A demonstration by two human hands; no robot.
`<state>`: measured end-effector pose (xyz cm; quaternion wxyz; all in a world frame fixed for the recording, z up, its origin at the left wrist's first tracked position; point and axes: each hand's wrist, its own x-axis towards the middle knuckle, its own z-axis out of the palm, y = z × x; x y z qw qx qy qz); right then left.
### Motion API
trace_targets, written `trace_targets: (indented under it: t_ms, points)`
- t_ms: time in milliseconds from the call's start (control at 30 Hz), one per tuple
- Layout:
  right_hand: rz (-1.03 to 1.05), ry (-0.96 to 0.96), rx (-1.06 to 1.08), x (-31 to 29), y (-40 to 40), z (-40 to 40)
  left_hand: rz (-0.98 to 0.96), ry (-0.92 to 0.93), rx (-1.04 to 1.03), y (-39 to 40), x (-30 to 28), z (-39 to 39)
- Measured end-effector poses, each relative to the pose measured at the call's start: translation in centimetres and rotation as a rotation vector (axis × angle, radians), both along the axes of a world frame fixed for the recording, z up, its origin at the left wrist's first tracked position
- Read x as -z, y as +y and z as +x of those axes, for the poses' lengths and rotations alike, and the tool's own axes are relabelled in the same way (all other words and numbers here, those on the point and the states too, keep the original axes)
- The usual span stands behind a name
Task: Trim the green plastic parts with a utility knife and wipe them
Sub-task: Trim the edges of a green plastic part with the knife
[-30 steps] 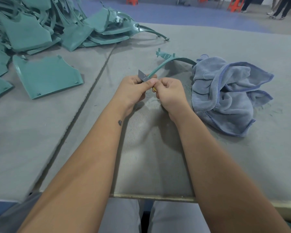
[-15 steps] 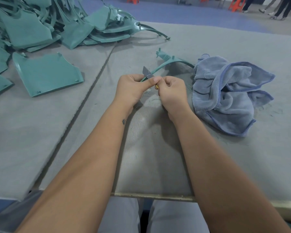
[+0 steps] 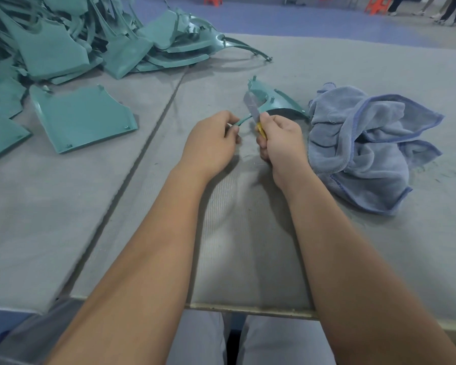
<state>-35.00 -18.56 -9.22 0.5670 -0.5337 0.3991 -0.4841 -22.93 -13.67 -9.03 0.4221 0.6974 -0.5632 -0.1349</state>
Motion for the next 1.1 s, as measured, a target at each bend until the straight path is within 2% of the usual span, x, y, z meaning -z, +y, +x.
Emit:
trace_targets:
  t_ms: [67, 133, 233, 333, 467, 600, 800, 967, 1100]
  points:
    - [-0.031, 0.071, -0.058, 0.0, 0.2, 0.0, -0.010, 0.044, 0.009, -0.1, -0.1, -0.3]
    - [-0.071, 0.129, -0.105, -0.1, 0.4, 0.1, -0.016, 0.235, 0.040, -0.1, -0.5, -0.6]
    - [-0.100, 0.119, -0.162, -0.3, 0.5, 0.0, 0.022, 0.585, 0.090, 0.0, -1.2, -0.7]
    - [-0.091, 0.097, -0.157, -0.2, 0.5, -0.1, 0.105, 0.720, 0.156, 0.2, -1.3, -1.0]
    - [-0.118, 0.101, -0.111, -0.2, 0.4, -0.1, 0.175, 0.741, 0.254, 0.1, -1.2, -1.1]
    - [-0.148, 0.150, -0.027, 0.1, 0.4, 0.0, 0.136, 0.651, 0.255, 0.1, -0.7, -1.0]
    - [-0.125, 0.060, 0.043, 0.0, 0.3, 0.0, 0.061, 0.613, 0.172, 0.0, -0.5, -1.5]
    - [0.033, -0.044, 0.188, -0.3, -0.6, -0.5, 0.075, 0.609, 0.179, 0.2, -0.5, -0.8]
    - [0.031, -0.078, 0.130, -0.2, -0.5, -0.7, 0.059, 0.501, 0.144, 0.5, -0.5, 0.0]
